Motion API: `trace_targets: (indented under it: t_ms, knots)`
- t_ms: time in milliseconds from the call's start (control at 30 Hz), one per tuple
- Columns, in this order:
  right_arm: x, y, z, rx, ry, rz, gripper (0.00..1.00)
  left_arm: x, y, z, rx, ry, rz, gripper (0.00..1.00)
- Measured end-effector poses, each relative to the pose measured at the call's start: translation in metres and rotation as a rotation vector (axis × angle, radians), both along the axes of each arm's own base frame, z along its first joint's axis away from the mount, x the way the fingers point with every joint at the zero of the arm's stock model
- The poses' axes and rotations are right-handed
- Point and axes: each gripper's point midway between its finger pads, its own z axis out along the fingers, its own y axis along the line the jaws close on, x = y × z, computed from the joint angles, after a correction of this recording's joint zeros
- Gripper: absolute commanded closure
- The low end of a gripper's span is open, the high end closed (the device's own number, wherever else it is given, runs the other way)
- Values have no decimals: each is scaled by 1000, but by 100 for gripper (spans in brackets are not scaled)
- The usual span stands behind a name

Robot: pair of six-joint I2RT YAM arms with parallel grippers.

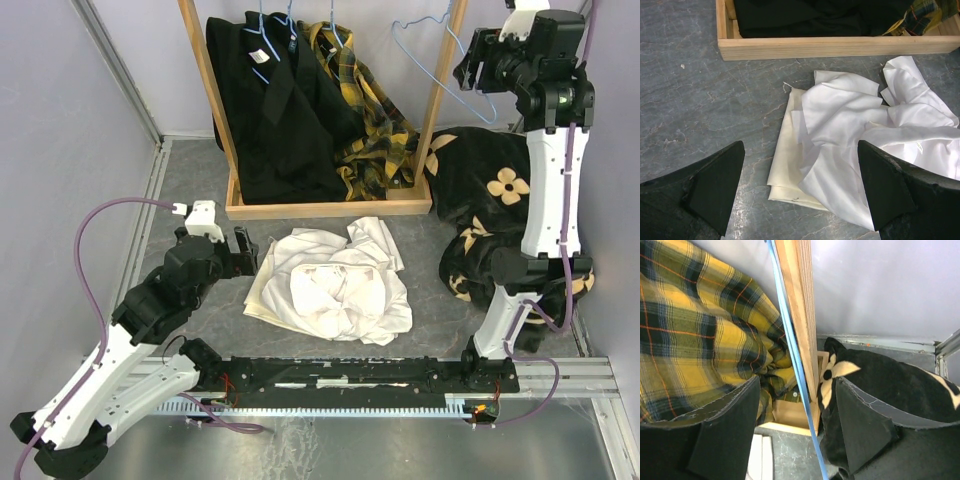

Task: Place the shirt on the hanger
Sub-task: Pick up the hanger from the clothesline.

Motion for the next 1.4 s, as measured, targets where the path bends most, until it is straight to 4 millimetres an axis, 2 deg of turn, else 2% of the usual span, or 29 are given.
trace_targets:
  t_ms: [167, 600, 967, 1067, 1200, 1400]
  knots:
    - [17, 6, 2, 35, -29, 21, 42, -1, 0, 1, -5, -6, 0, 2]
    - [29, 28, 5, 133, -49, 111, 64, -1, 1, 2, -9, -11, 0, 4]
    - [37, 33, 3, 165, -51, 129, 70, -2, 1, 4, -12, -16, 0, 8]
    - [40, 34, 1, 170, -46, 128, 73, -2, 1, 4, -12, -16, 0, 12]
    - [41, 37, -2, 181, -38, 142, 84, -2, 1, 4, -12, -16, 0, 18]
    - [44, 41, -4, 200, -40, 166, 100, -2, 1, 4, -12, -15, -1, 18]
